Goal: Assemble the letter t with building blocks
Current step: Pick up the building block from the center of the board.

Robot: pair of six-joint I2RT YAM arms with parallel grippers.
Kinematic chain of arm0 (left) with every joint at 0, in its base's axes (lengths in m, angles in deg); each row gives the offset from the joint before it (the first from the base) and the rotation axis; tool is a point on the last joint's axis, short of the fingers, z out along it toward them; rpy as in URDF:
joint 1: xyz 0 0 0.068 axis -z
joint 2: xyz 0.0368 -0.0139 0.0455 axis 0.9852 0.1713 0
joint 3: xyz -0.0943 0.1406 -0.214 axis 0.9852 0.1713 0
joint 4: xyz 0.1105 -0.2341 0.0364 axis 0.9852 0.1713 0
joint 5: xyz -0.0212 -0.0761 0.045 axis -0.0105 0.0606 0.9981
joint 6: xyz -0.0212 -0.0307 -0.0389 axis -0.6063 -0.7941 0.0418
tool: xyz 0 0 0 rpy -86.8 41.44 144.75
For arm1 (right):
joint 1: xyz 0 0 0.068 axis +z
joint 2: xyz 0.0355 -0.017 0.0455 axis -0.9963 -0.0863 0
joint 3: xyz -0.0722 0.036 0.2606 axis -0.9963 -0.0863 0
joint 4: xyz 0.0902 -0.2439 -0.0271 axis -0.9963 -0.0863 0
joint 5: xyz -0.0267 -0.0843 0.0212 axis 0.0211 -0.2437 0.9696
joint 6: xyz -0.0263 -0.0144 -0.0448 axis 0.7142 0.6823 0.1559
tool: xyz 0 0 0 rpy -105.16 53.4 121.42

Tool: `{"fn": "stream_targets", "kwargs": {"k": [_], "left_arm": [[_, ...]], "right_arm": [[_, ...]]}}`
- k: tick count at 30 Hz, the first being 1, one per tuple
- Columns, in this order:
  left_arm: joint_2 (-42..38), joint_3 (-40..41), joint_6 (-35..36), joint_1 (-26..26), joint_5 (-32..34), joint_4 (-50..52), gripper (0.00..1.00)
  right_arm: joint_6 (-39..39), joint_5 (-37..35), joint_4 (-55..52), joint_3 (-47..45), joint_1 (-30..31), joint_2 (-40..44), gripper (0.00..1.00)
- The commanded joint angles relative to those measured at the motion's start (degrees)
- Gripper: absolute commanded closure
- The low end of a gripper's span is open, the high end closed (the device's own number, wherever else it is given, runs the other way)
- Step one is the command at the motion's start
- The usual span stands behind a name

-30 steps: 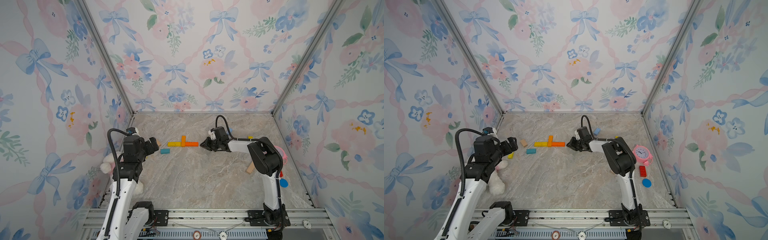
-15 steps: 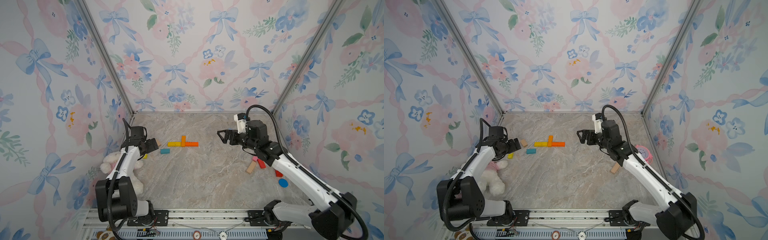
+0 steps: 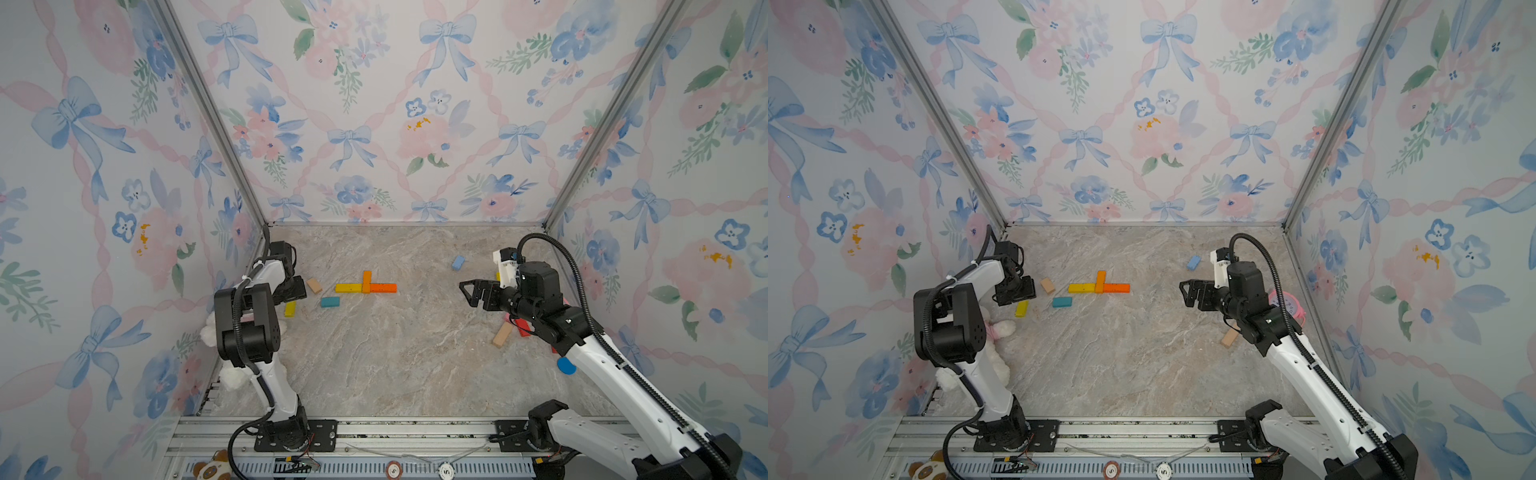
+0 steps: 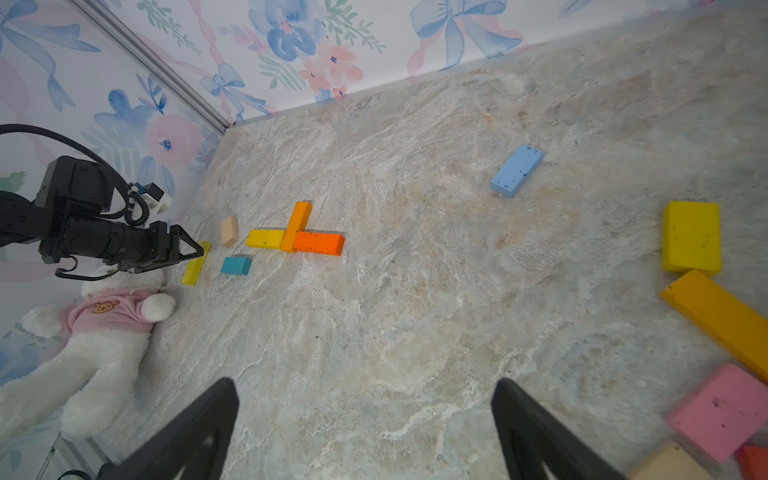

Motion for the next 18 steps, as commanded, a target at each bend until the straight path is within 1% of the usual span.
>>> {"fn": "stream_targets", "kwargs": {"k": [1,5,9,15,18], "left_arm": [[1.77,-1.36,1.71,-1.27,0.28,1.79,0.38],[3.10,-1.77,1.99,-2.45,-1.93,1.66,0.45],[4.12,-2.19,1.96,-2.86,-3.71,1.58,0.47],[5.48,-1.32,1.68,-3.42,-5.44,0.96,0.53],[5.66,-0.25,1.37,-4.43,-7.17,0.01,0.63]], "right_arm": [[-0.59,1.71,1.11,0.02,-0.38,1.17,0.02],[-1.72,2.23,2.25,-0.49,-0.37,1.07,0.02],[-2.11,2.58,2.78,-0.28,-0.41,1.09,0.02],[-1.95,2.59,2.53,-0.07,-0.25,1.77,0.02],[-1.92,2.24,2.24,-0.13,-0.27,2.47,0.02]]}}
